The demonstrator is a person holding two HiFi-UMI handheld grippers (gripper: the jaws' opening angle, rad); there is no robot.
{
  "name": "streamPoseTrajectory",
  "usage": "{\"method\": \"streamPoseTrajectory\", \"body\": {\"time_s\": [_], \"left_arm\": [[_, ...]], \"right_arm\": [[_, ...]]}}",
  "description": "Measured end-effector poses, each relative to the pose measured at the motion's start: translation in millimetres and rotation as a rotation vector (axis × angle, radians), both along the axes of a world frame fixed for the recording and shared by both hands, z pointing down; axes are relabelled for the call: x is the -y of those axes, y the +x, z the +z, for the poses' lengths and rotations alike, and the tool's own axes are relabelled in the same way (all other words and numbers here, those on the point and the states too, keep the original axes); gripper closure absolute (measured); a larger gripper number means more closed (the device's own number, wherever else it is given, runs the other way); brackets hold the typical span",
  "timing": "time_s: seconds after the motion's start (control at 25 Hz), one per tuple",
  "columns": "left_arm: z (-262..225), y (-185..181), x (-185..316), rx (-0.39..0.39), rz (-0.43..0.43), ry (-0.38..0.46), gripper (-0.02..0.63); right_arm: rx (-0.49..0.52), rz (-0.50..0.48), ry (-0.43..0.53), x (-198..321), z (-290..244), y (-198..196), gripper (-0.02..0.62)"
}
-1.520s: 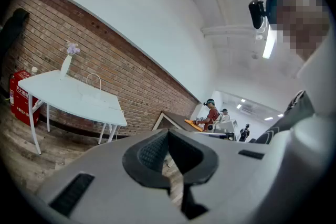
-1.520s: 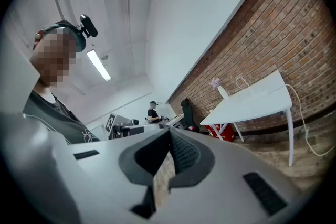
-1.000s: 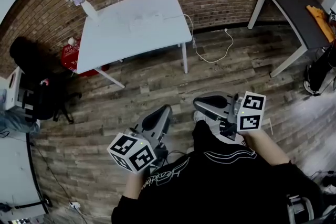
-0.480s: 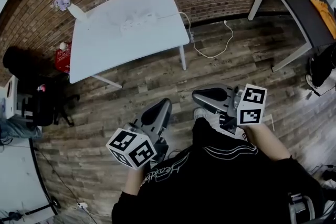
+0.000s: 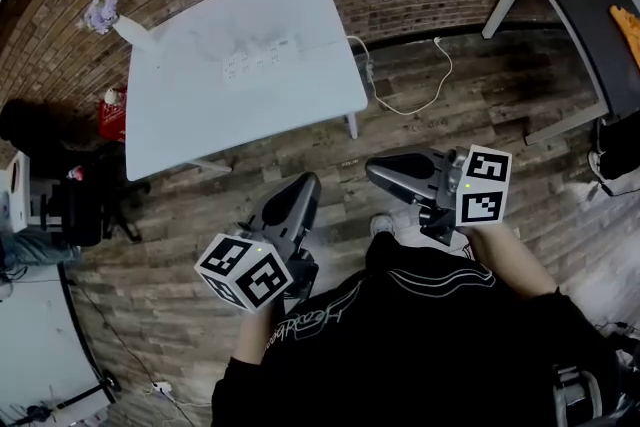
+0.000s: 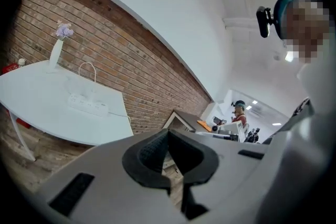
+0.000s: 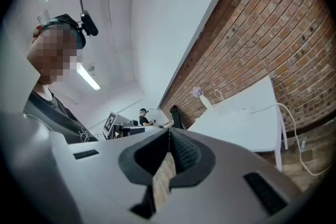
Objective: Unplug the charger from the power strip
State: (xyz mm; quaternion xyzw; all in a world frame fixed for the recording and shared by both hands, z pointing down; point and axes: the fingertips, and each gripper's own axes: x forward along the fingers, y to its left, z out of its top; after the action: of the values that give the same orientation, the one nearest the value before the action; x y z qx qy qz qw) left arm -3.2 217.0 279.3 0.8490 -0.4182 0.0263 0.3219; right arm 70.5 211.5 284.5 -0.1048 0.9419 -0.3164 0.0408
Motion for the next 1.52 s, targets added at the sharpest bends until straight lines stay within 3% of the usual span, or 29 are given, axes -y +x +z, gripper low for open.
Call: {"method": "streamPoseTrajectory", "body": {"time_s": [0.32,0.64,1.12,1.52], "left_arm": [[-3,-11,57,-0.006,-0.091,0.008,0.601],[8,-27,89,0.008,-0.106,0.009,0.601],[23,-90,198,0.015,-0.086,-0.001,0.601],[40,-149,263,0.003,-0.076,-0.028,0.601]], "right_arm": [[-0.021,-0.072,0.016,51,2,-9,0.597],[-0.039,-0.066,0.014,85,11,-19,0.597],[-0.06,0.029,-0.03,193,22,-61,0.597],[-0.198,0.124,-0.016,273,51,-102,0.596]]}}
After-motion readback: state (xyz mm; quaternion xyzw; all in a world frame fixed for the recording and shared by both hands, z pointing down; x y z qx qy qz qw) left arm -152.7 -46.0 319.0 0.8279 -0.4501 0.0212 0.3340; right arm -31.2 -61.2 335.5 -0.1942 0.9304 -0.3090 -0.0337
